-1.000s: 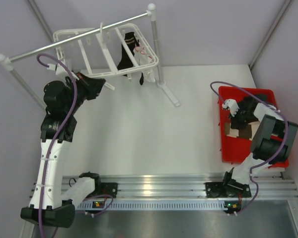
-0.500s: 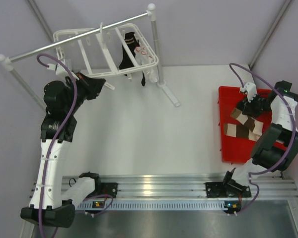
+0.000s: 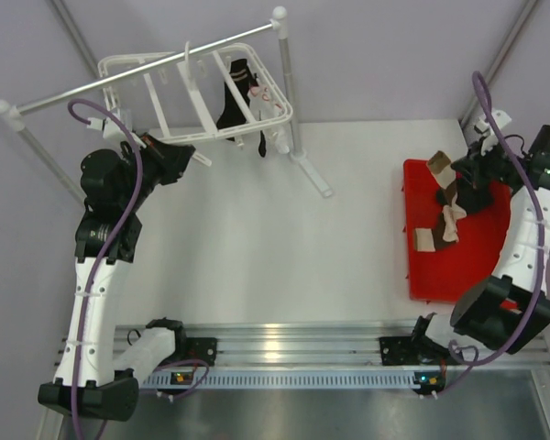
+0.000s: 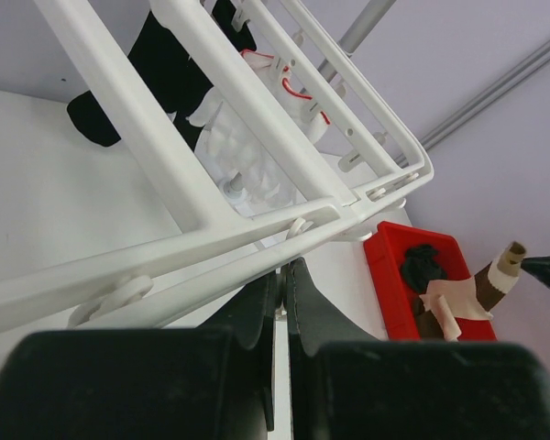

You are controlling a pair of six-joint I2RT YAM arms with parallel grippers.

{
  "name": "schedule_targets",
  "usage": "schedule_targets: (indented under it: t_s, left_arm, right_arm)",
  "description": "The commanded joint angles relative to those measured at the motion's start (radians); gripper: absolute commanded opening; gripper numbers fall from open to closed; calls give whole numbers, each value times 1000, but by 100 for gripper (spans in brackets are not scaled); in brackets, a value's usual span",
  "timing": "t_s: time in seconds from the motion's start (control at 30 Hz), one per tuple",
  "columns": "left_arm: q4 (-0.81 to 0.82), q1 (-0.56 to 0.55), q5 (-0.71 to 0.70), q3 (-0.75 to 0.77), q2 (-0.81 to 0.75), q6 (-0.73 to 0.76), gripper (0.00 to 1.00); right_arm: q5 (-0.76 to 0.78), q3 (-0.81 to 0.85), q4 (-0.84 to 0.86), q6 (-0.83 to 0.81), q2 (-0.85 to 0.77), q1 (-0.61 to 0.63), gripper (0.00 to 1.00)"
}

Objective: Clip the socks to the hanger
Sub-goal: Pick up the sock from the bin, then clamp the sock onto the hanger.

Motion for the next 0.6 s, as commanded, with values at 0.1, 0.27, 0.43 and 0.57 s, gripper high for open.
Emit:
schedule_targets:
  t_s: [0.1, 0.27, 0.43, 0.57]
  left_arm:
    - [27, -4, 30, 28, 16, 4, 0]
    - [31, -4, 34, 35, 21, -4, 0]
    - [33, -4, 37, 53, 28, -10, 0]
    - [41, -4, 44, 59, 31, -24, 0]
  right_arm:
    - [-119, 68, 316, 402, -115, 76, 0]
    - [-55, 11, 495, 598, -186, 276, 0]
    - [71, -35, 650, 766, -197, 474, 0]
    - [148, -70, 725, 835, -177, 680, 0]
